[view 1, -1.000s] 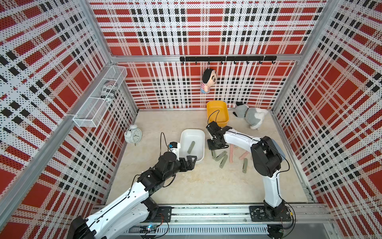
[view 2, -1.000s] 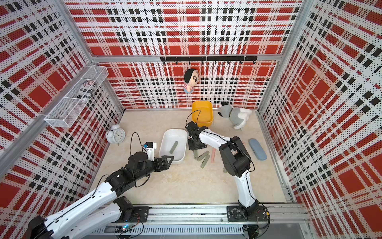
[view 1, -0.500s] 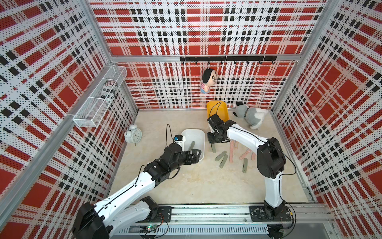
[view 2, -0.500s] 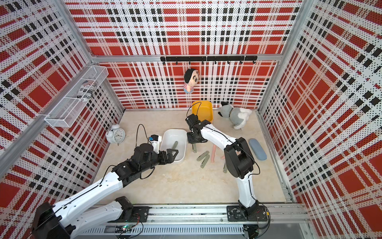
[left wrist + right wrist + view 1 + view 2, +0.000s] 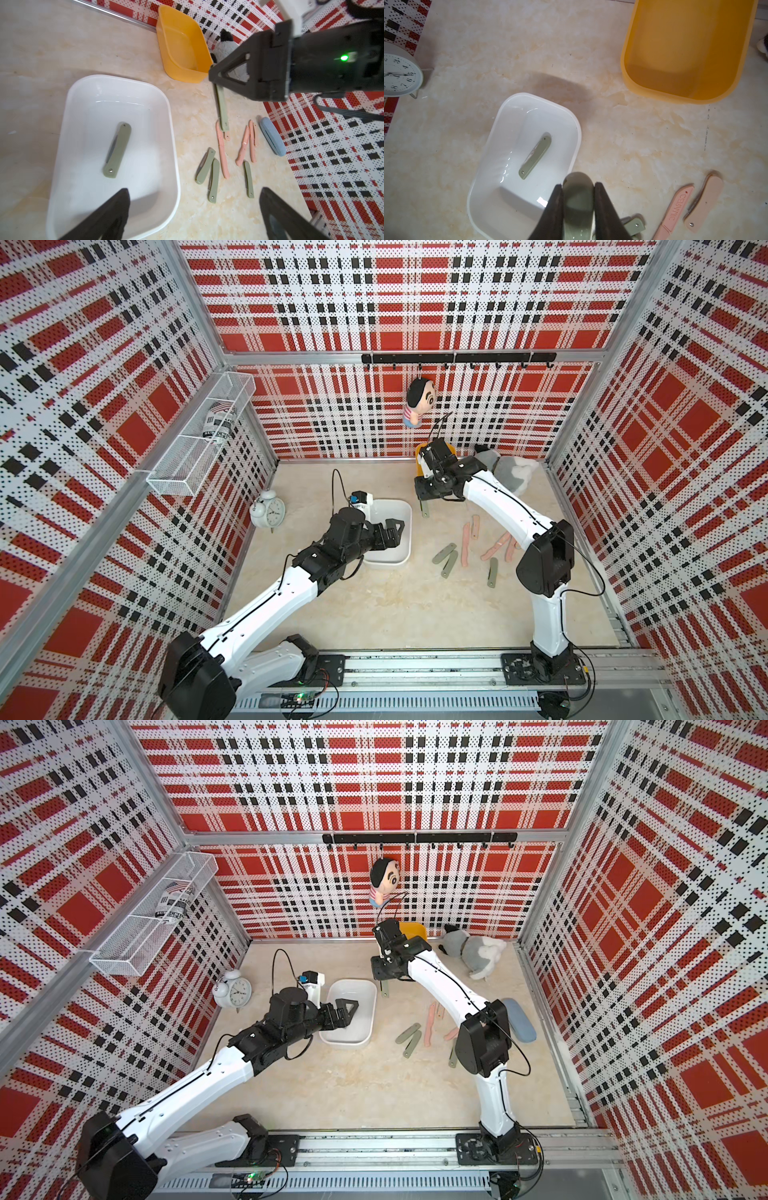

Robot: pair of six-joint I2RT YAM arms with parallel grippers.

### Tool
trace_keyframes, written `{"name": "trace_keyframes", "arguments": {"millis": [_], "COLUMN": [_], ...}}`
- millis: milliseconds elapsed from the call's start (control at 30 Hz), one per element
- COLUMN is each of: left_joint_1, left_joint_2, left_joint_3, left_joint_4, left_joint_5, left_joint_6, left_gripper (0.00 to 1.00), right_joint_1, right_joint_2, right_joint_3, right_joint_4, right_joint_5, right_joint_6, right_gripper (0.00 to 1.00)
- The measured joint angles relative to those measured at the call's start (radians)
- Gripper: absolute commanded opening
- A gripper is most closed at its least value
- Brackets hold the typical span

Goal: Place the fruit knives into the storage box by color
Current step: Place the fruit knife in the storage box.

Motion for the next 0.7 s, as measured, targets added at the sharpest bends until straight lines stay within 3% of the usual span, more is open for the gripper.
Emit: {"name": "trace_keyframes", "arguments": {"millis": [233, 700], "left_joint_1": [0.071, 0.073], "left_joint_2": [-0.075, -0.116], "left_joint_3": [-0.096, -0.223], "left_joint_4": [-0.008, 0.006], "left_joint_5": [0.037, 0.068], "left_joint_6": [0.005, -0.014], "left_gripper": [0.99, 0.99], "right_joint_1": [0.071, 0.148], "right_joint_2": [0.095, 0.234], "right_joint_3": [0.071, 0.067], "right_joint_4": [-0.004, 0.114], "right_joint_5": [-0.043, -0.198], "right_joint_6": [0.015, 0.136], "right_gripper": [0.19, 0.19]}}
